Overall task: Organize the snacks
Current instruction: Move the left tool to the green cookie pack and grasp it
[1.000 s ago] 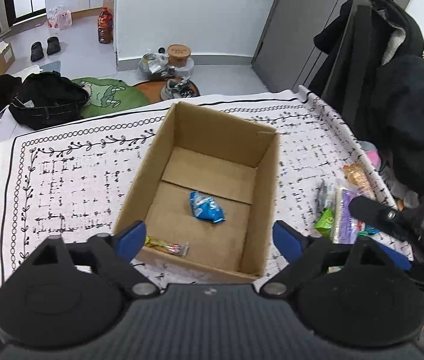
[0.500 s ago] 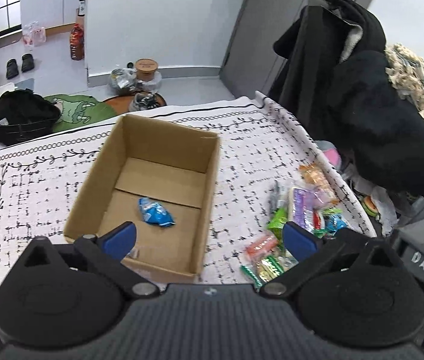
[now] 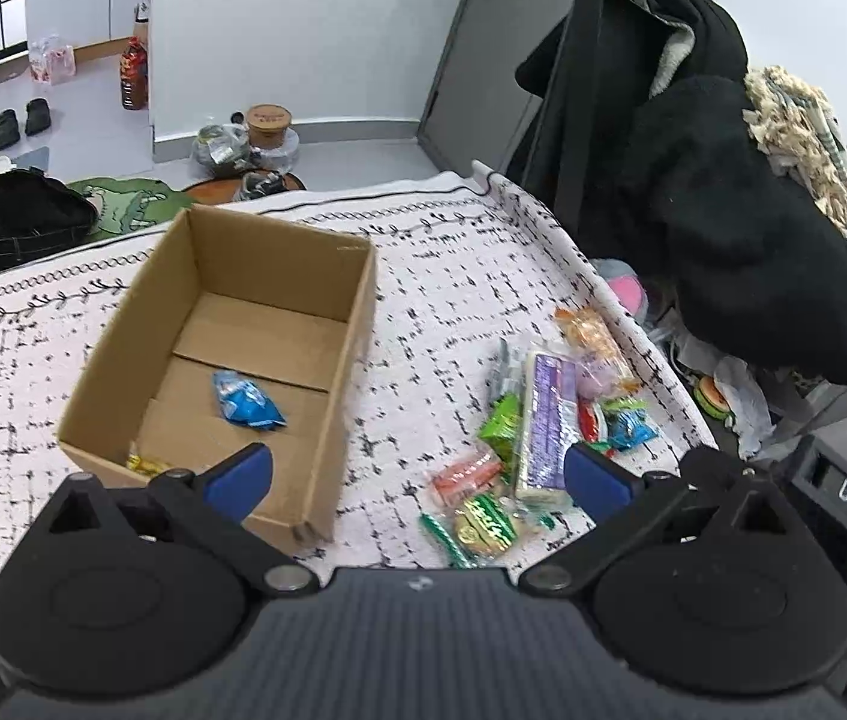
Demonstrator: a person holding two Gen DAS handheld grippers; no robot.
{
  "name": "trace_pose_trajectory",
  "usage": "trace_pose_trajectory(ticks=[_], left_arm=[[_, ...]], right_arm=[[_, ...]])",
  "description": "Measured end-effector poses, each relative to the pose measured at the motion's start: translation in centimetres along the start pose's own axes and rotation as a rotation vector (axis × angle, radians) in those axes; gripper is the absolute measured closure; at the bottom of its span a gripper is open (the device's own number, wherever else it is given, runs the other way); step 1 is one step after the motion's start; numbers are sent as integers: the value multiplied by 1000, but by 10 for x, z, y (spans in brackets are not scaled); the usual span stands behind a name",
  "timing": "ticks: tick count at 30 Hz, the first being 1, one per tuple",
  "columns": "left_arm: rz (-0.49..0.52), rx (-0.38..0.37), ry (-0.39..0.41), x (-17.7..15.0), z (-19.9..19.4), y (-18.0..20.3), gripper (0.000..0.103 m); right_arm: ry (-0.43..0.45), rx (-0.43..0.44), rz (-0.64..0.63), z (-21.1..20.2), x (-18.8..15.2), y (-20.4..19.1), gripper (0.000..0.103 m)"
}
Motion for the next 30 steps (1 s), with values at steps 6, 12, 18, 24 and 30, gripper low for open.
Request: trace_pose_trajectory(ticks=[6,12,18,24,30], left_arm=[[17,-24,-14,-10,15,14,1],[36,-65,-35,-20,35,26,3],[53,-94,-60,-28,59,35,9],[65,-124,-95,-35,83,41,18],[71,-153,-136,-44,108,44,23]], right_arm=[[-34,-37,94,13,1,19,20],[-44,-49,121,21,1,25,28],[-63,-65,131,31,1,28,32],[-86,-83,123,40,-2,29,38],[-106,-96,92,49,-7,28,38]])
Point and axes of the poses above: each gripper's, at about its wrist camera, not at the fingertips, and z roughly the way its jaws point, y to its right, x to its top, the point moved 8 cm from there along z, roughly the way its jaws point, and after that the axes turned 8 degrees about z, right-handed, at the moved point
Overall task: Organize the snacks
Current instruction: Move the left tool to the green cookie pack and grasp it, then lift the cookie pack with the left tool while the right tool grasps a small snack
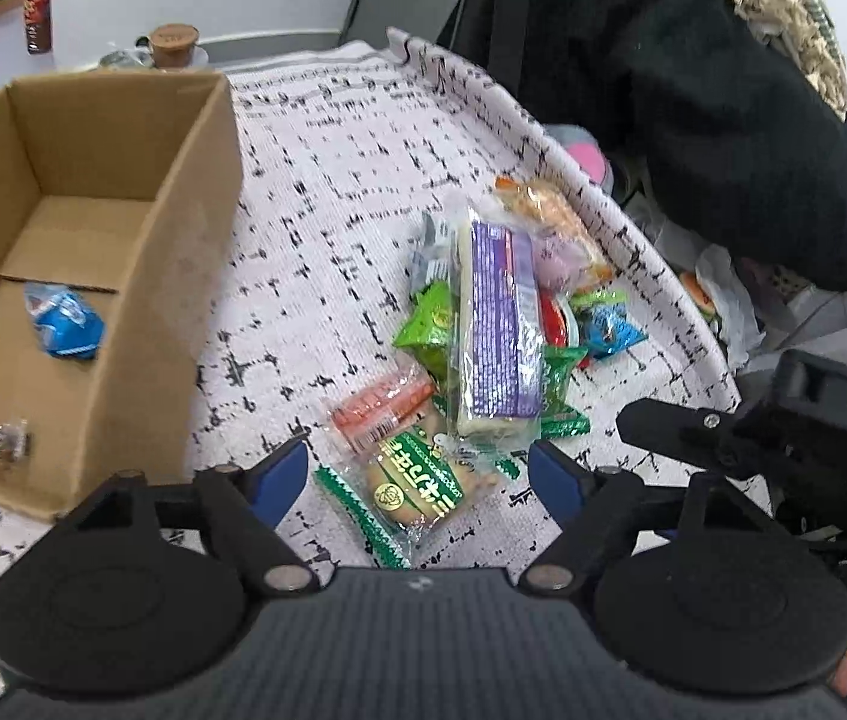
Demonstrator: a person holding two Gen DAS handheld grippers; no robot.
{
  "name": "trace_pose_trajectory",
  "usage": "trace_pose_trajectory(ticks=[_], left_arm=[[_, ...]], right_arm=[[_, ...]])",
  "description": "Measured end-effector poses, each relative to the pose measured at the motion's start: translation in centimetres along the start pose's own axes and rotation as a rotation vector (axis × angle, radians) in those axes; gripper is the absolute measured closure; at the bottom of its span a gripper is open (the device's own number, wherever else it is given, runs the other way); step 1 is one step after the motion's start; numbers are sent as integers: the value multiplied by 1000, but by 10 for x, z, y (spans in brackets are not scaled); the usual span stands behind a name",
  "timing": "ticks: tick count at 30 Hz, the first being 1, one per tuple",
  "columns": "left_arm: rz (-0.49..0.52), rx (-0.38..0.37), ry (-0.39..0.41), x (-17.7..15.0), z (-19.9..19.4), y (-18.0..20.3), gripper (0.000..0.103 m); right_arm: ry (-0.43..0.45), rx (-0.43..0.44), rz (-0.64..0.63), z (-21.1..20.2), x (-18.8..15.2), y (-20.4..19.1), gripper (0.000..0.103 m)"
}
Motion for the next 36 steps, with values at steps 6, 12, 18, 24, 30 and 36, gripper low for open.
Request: trace_pose_trajectory(ticks=[6,12,18,24,30,36], left_arm=[[39,-7,-34,-4,25,0,24],[58,-32,-43,-2,43,3,24],[51,-69,-82,-10,59,6,24],[81,-69,-85,-16,57,8,28],[88,-50,-89,-18,56,3,57],[63,-56,-95,-16,46,-1,57]], right_arm=[[-7,-4,-13,6,0,-2,38],[-14,-13,-11,11,0,-1,38],[-14,-38,-24,19,1,-1,38],[-12,-54,-71,26,-3,-8,38],[-6,-69,-109,32,-5,-15,39],[-9,-68,-167,43,-9,-27,39]])
Point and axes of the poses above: each gripper's, at about its wrist camera, not at the fingertips, and z roughly the way its jaws point, y to its right, x to its top, the point moved 8 cm from there along z, roughly the way its jaws point, and after that the axes turned 8 degrees about z, right-handed, at the moved point
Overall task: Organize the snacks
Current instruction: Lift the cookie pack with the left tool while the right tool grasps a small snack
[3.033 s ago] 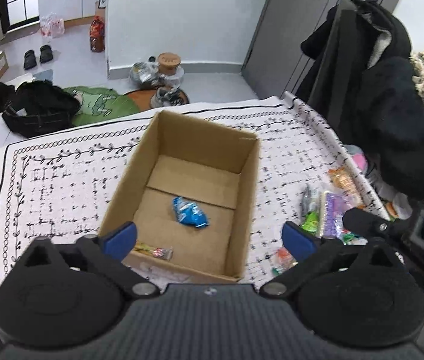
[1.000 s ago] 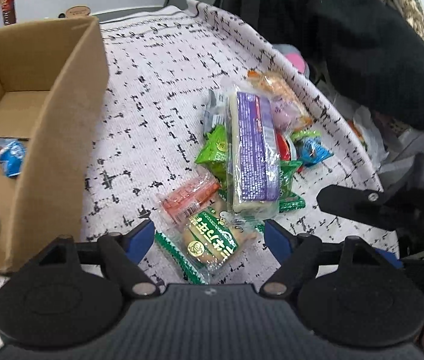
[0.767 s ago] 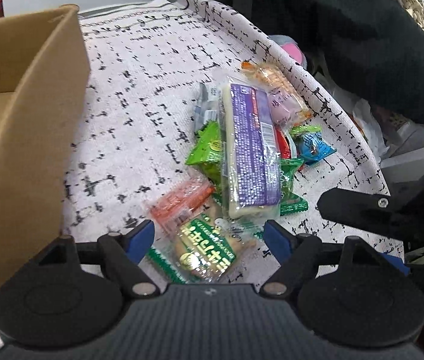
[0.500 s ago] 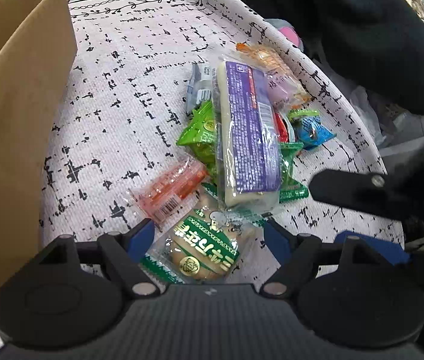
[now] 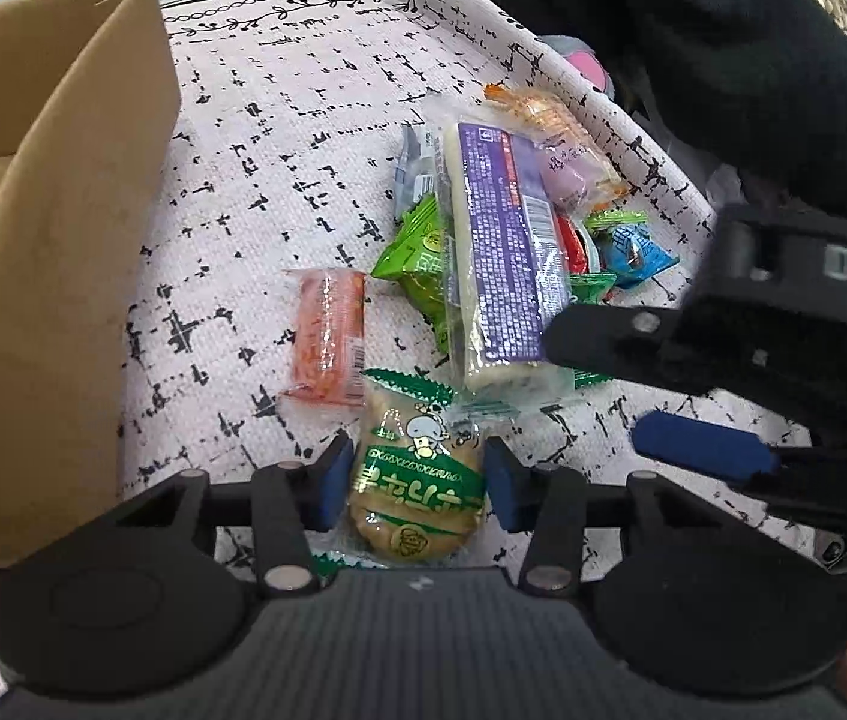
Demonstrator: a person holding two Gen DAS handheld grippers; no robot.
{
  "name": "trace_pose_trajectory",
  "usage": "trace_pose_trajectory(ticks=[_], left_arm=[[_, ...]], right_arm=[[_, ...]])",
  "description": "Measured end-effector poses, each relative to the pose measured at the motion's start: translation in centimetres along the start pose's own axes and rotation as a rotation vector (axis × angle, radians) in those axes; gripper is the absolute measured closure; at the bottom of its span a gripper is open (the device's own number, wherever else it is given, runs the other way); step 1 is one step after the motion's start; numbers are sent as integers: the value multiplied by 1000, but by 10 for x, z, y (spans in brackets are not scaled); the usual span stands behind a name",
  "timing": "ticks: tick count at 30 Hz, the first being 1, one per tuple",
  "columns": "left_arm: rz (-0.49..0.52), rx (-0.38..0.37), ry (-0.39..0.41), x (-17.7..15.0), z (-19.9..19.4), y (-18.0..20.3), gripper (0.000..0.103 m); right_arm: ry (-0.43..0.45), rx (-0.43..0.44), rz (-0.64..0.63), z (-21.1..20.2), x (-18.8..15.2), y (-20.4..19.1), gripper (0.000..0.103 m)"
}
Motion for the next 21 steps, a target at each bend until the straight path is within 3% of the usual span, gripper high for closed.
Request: trace_pose_trajectory(ticks=[11,21], left_arm=[[-34,-3,19,3,-10,-12,57],[-58,-11,32,6,-13,-15,57]], right_arm=[[-28,15,4,18,-4,-11,39],[-55,45,126,33,0,-2,32]])
Point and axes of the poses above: each gripper's, at about its wrist camera, not at the fingertips, and z roughly the way its jaws point, y to its right, x to its top, the point moved 8 cm from there along z, roughly the way its jaws point, and after that the axes turned 8 degrees about z, right-handed, at the moved point
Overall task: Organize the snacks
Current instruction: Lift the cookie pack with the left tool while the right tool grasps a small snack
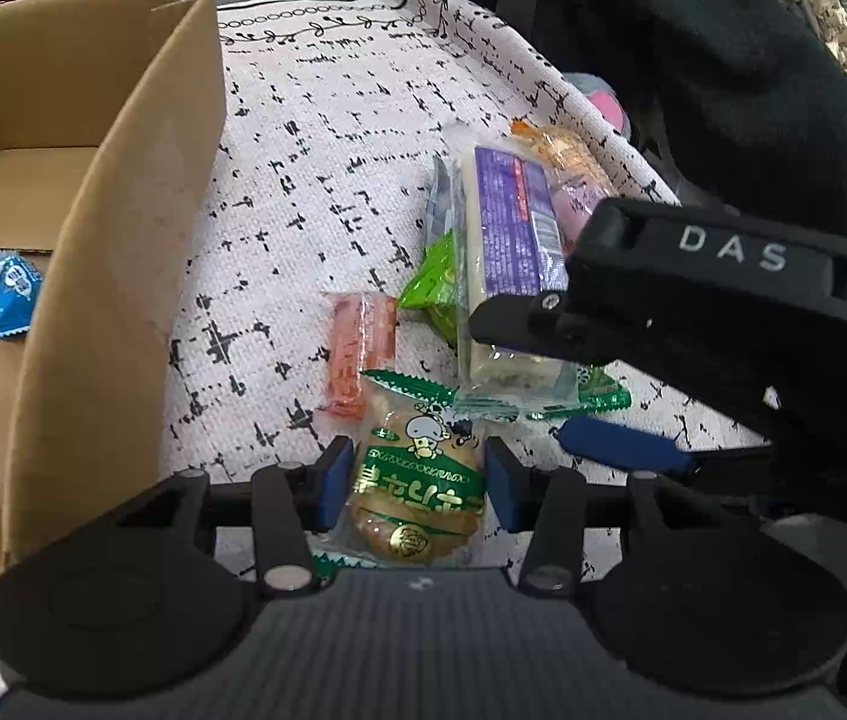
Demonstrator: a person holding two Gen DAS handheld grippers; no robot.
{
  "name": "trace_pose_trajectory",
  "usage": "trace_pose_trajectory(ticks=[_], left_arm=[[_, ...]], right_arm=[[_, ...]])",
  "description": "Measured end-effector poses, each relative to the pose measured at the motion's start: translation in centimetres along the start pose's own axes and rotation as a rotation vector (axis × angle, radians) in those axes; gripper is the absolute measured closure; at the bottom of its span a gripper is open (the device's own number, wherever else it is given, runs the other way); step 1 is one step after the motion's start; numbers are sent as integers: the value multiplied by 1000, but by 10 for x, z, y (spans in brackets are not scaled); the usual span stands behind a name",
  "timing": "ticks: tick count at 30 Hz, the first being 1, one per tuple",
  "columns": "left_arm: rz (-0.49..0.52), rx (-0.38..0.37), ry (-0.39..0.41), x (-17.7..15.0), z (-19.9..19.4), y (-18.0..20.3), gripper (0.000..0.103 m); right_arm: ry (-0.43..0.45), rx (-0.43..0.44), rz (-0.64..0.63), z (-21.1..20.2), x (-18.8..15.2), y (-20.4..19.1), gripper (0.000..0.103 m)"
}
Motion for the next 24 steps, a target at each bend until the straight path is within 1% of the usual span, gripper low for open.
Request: trace_pose_trajectory(ticks=[3,4,5,6,7,8,9,11,18,24], left_arm=[[-1,2,0,1,0,0,57],[-1,1,-1,1,0,0,57],[-1,0,-1,1,0,0,57],[-2,0,-2,1,1,0,57],[-3,-2,-2,1,0,0,57],[-3,-4,-2,1,0,1,57],[-3,-5,0,1,-1,1,57],[-1,-3,0,0,-2,1,57],[-9,12,22,5,-16,-1,57],[-16,27,57,15,-33,-2,57]], right_arm=[[10,-8,4,1,1,2,33],[13,-6,10,1,1,2,37],[13,-1,17,1,1,3,50],[7,18,26,0,1,3,59],[1,31,38,1,2,3,65],[2,43,47,1,3,3,73],[8,50,49,-1,3,3,77],[28,60,40,-6,4,1,82],[96,113,5,-28,8,-8,91],[140,166,13,-49,11,-9,94]])
Point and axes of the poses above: each gripper's, at about its wrist camera, not at the fingertips, and z roughly the way its jaws point, y to its right, x to its top, the point moved 8 cm from there along z, roughly the way its jaws point, and after that the axes turned 8 degrees about z, right-handed, at the moved point
